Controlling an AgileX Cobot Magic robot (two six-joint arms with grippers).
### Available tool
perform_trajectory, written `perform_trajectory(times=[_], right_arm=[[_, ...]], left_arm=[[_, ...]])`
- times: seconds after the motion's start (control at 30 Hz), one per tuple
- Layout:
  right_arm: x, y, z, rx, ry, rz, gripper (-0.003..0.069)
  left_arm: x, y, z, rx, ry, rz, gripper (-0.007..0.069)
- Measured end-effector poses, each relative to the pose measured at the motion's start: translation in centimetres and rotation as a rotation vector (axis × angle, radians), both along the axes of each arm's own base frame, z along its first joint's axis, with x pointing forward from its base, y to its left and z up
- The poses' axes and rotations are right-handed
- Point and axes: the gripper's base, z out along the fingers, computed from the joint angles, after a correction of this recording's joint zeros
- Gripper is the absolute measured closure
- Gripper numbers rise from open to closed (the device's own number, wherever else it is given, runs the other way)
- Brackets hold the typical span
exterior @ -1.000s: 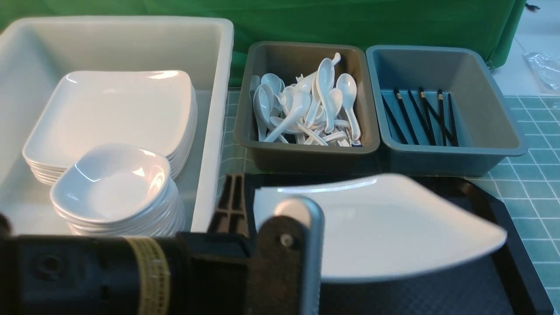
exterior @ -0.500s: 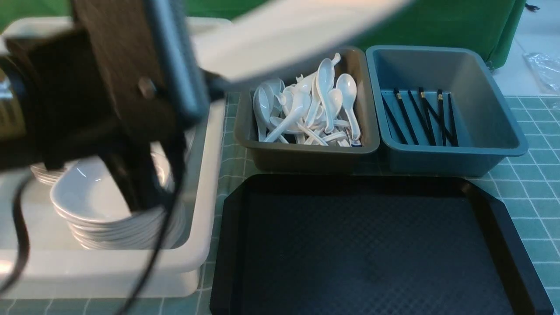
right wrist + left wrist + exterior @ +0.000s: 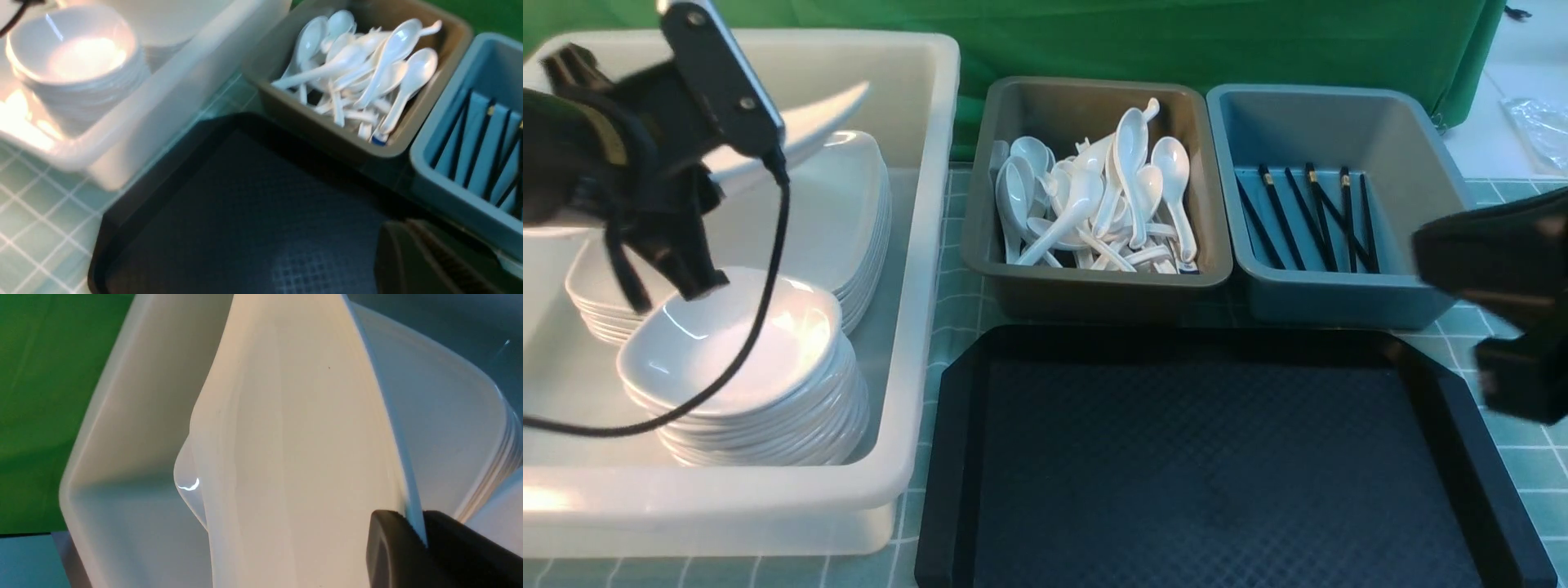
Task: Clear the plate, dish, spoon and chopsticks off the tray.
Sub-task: Use the left arm to put the plate into the large storage box on the left
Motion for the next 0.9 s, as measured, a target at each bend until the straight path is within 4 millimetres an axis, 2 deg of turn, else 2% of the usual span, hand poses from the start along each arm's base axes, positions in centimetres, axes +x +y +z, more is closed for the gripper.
perform_trajectory(times=[0.07, 0.27, 0.57, 0.7, 0.9], right_arm=[[0.2, 0.4, -0.3, -0.023, 0.011, 0.011, 0.0640], [0.2, 0.4, -0.4, -0.046, 0.010, 0.026, 0.0640], [0.0, 0.5, -0.8, -0.059, 0.031, 0.054, 0.0640], [-0.1, 0.6, -0.9, -0.057, 0.043, 0.064, 0.0640], [-0.3, 0.6, -1.0, -0.052, 0.063, 0.067, 0.0640]], left_arm=[[1.1, -0.1, -0.7, 0.001, 0.011, 0.011, 0.0591], [2.5, -0.2, -2.6, 0.001, 0.048, 0.040, 0.0599], [3.0, -0.3, -3.5, -0.104, 0.068, 0.148, 0.0592], [2.9, -0.4, -3.6, -0.153, 0.080, 0.183, 0.0557], [2.8, -0.7, -3.7, -0.239, 0.099, 0.221, 0.0403]])
